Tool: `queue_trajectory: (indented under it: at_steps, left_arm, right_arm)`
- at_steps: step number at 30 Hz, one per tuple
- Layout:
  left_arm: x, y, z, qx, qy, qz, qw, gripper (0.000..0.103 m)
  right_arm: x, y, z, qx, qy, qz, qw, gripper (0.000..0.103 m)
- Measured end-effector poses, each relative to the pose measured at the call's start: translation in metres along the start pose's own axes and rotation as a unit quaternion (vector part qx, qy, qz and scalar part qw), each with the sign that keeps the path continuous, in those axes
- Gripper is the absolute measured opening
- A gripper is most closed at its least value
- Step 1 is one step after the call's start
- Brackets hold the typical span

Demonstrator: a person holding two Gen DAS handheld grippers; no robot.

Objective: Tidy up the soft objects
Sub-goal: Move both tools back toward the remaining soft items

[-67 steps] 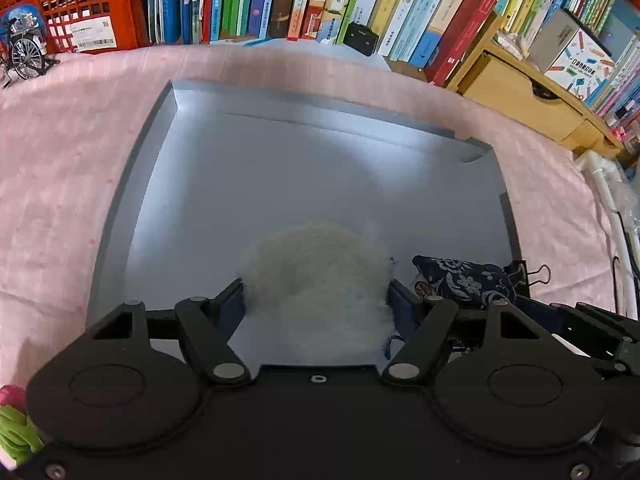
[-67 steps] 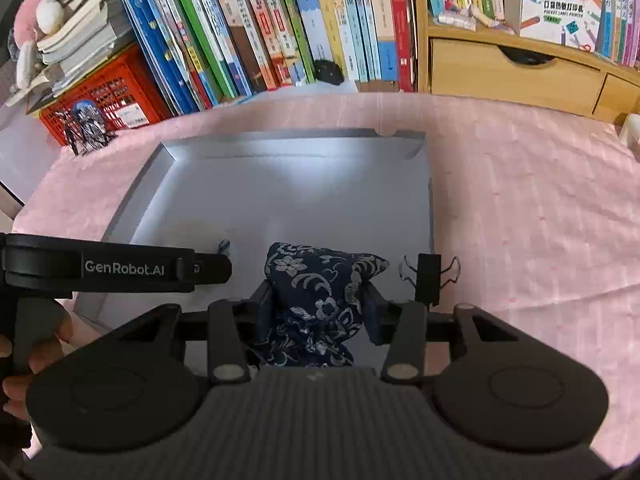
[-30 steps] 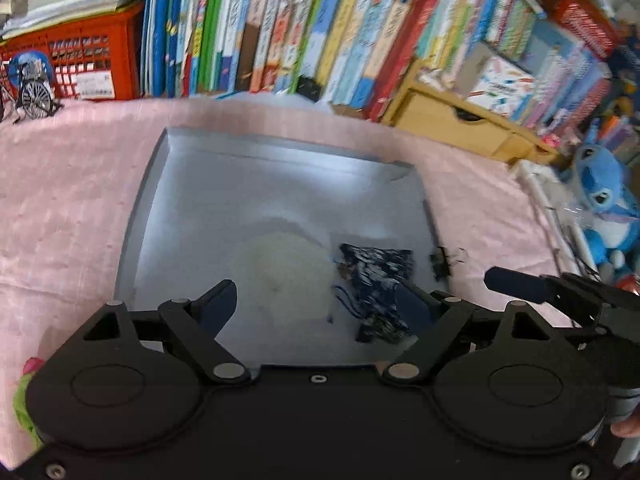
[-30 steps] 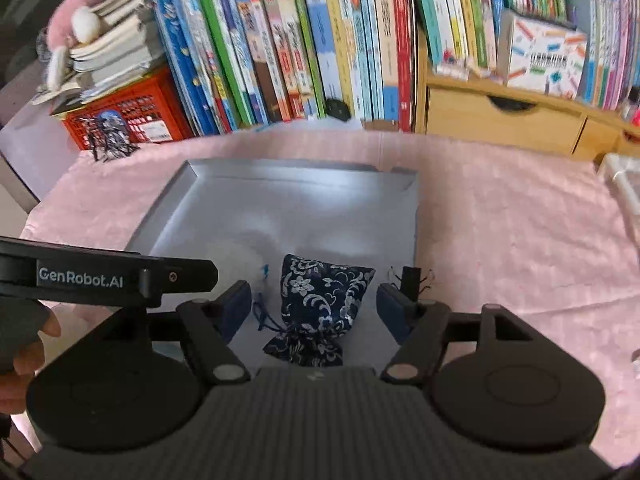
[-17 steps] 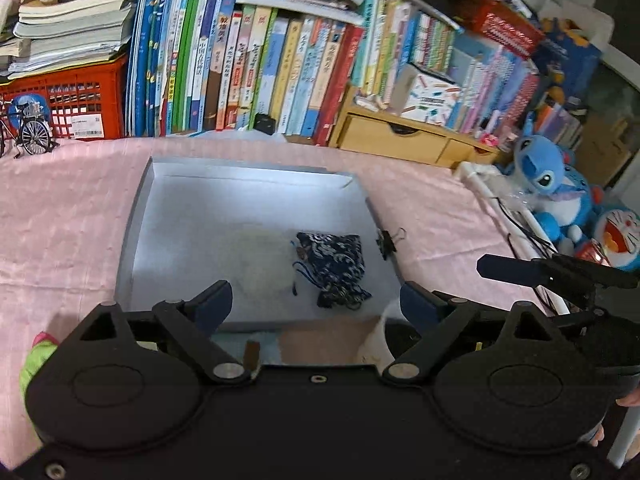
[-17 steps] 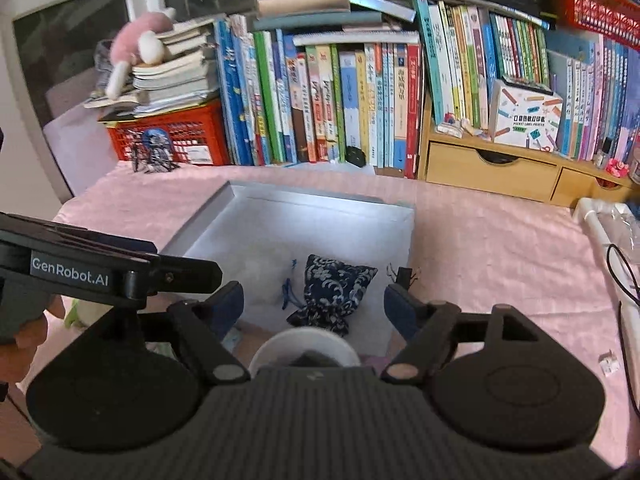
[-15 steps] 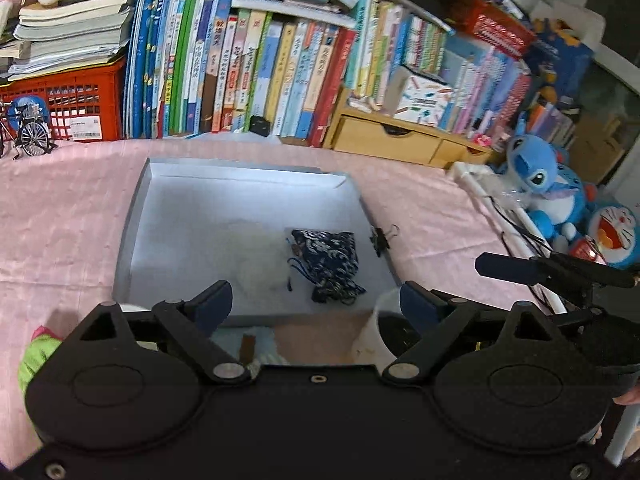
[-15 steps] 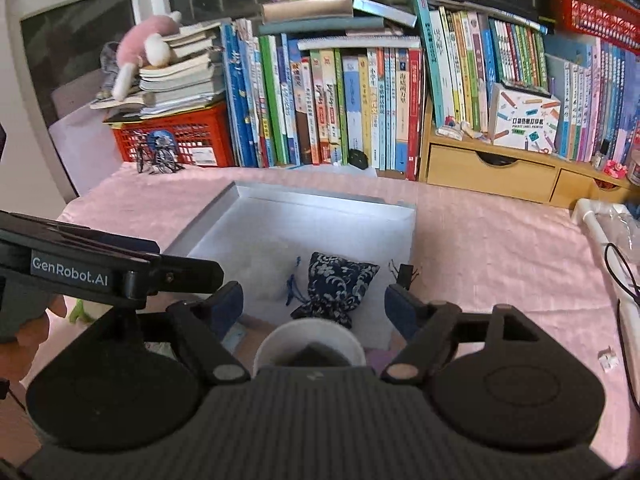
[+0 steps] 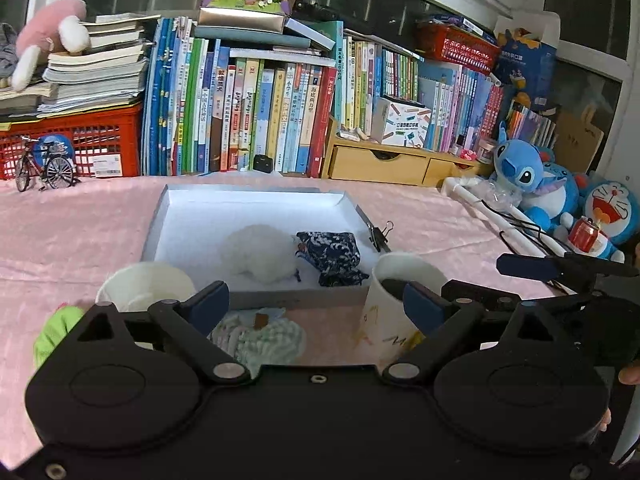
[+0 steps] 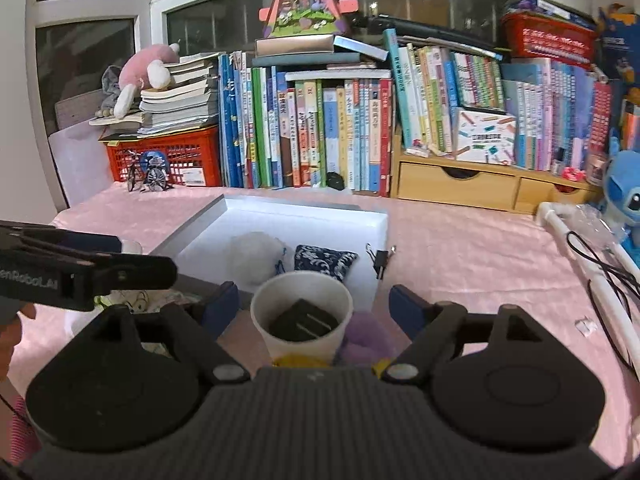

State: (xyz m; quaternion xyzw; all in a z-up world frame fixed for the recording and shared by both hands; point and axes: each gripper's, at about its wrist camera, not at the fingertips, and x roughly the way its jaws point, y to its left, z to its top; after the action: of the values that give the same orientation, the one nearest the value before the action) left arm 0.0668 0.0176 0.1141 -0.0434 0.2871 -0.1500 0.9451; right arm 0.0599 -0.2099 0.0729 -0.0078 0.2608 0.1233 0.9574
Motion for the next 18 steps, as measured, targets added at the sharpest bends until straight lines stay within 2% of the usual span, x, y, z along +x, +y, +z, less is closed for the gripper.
queue_trajectory:
  at_steps: [7, 14, 18]
  left_arm:
    - [-0.013, -0.005, -0.039, 0.037, -0.038, 0.035, 0.9980, 0.097]
    - [-0.018, -0.008, -0.076, 0.076, -0.073, 0.075, 0.9916, 0.100]
    - [-0.017, -0.007, -0.092, 0.097, -0.065, 0.090, 0.9890, 0.100]
  right_arm:
    - [-0.008, 0.004, -0.031, 0.004, -0.028, -0.026, 0.999, 0.098]
    - [-0.011, 0.014, -0.058, -0.018, -0.069, -0.065, 0.995, 0.103]
    - [-0.010, 0.015, -0.069, -0.014, -0.072, -0.078, 0.994, 0.103]
